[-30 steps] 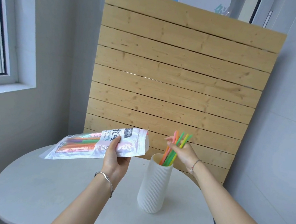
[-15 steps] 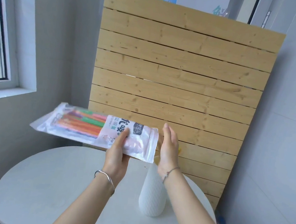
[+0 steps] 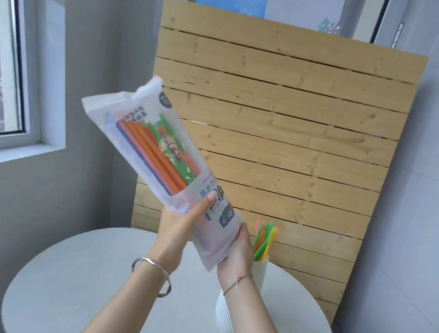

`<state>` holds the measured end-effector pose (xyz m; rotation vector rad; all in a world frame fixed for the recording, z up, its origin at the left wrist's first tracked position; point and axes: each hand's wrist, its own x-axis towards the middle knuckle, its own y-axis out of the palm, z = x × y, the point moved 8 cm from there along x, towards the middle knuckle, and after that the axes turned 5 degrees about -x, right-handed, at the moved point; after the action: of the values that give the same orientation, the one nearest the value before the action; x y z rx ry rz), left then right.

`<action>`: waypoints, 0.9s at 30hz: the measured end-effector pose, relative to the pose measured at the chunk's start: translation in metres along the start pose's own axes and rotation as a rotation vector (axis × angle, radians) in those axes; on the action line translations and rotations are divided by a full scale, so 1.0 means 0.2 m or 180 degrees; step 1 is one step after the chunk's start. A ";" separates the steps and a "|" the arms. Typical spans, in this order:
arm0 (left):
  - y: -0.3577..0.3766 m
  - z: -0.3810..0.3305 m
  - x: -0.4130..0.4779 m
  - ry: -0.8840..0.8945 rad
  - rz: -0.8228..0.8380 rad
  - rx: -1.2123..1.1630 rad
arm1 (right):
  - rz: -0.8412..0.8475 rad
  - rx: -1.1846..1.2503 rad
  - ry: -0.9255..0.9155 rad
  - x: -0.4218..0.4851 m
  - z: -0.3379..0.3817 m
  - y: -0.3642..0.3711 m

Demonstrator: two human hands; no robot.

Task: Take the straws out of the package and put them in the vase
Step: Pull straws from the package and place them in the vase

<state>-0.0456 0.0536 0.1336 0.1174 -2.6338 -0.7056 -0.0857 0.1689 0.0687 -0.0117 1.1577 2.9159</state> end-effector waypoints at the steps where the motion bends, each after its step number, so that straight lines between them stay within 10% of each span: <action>1: -0.02 0.01 0.01 -0.0047 -0.0126 -0.0103 | -0.0097 -0.0387 -0.0209 0.00 0.03 -0.02; 7: -0.11 0.19 0.02 -0.0763 -0.0673 -0.1022 | -0.0479 -0.2066 -0.0952 -0.02 0.21 -0.08; 17: -0.14 0.47 -0.04 -0.1764 -0.1052 -0.2444 | 0.0399 -0.3968 -0.1678 -0.07 0.51 0.09; 22: -0.17 0.46 -0.03 -0.1763 -0.1298 -0.2649 | -0.0355 -0.2766 -0.2492 -0.14 0.77 0.04; 27: -0.12 0.47 -0.06 -0.1897 -0.1296 -0.2472 | -0.0482 -0.1491 -0.1649 -0.10 0.63 -0.04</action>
<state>-0.0737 0.0789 0.0430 0.2464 -2.6378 -2.1201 -0.0665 0.2602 0.1552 0.5825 0.3760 2.7263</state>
